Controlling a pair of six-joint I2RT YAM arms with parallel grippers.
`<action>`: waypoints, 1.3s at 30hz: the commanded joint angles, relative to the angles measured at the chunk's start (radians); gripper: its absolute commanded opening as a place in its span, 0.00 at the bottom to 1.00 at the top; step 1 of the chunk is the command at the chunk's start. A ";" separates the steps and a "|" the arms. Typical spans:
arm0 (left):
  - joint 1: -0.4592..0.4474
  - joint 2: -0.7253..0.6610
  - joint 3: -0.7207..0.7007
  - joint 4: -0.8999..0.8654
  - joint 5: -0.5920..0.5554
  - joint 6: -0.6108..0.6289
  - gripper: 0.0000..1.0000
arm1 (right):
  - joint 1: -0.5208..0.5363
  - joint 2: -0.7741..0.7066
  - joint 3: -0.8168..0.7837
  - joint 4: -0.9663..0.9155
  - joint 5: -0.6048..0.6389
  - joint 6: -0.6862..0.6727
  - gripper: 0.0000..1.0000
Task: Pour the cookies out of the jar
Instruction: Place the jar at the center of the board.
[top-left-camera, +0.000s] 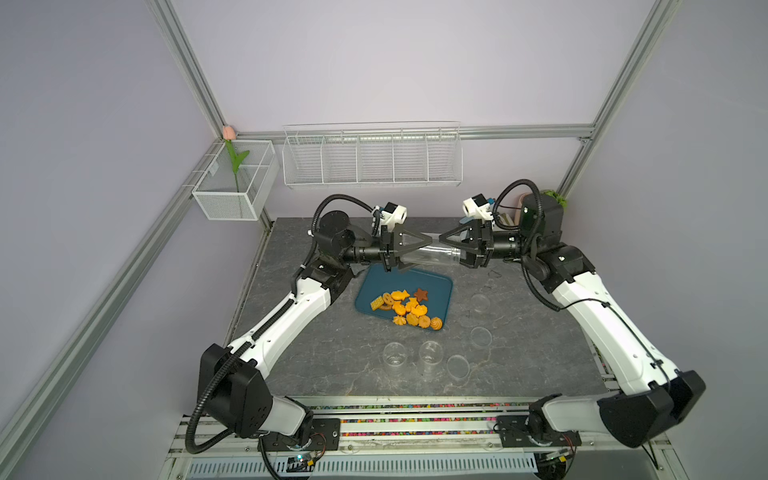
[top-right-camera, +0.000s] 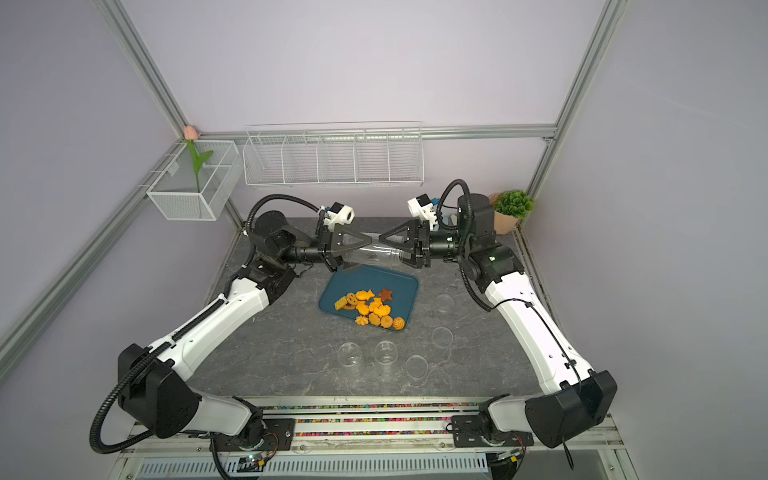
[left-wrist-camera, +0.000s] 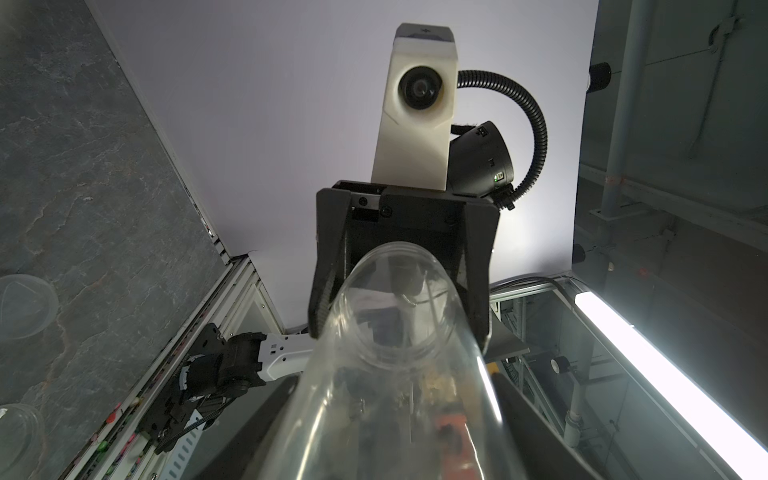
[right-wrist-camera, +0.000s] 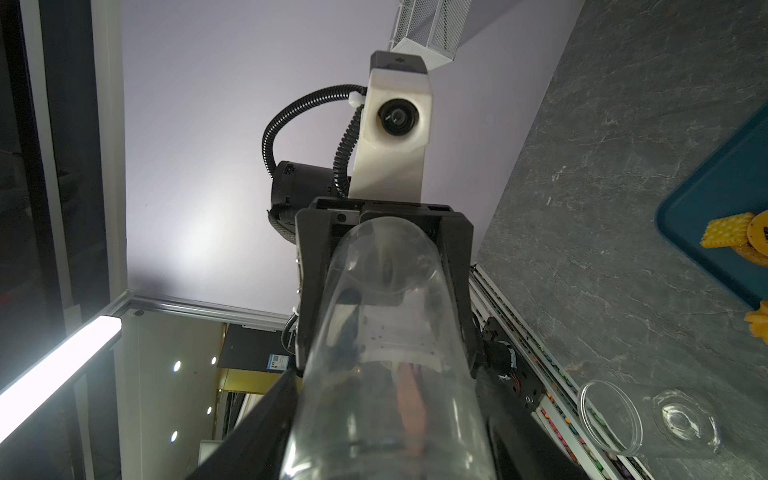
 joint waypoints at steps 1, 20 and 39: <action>-0.006 -0.004 0.025 -0.029 0.002 0.007 0.67 | 0.028 0.005 -0.008 0.026 -0.099 0.036 0.75; -0.006 0.001 0.026 -0.034 0.003 0.012 0.67 | 0.038 0.004 -0.023 0.024 -0.115 0.018 0.70; -0.002 0.005 0.043 -0.113 0.003 0.073 1.00 | 0.024 0.011 -0.032 0.021 -0.117 -0.004 0.67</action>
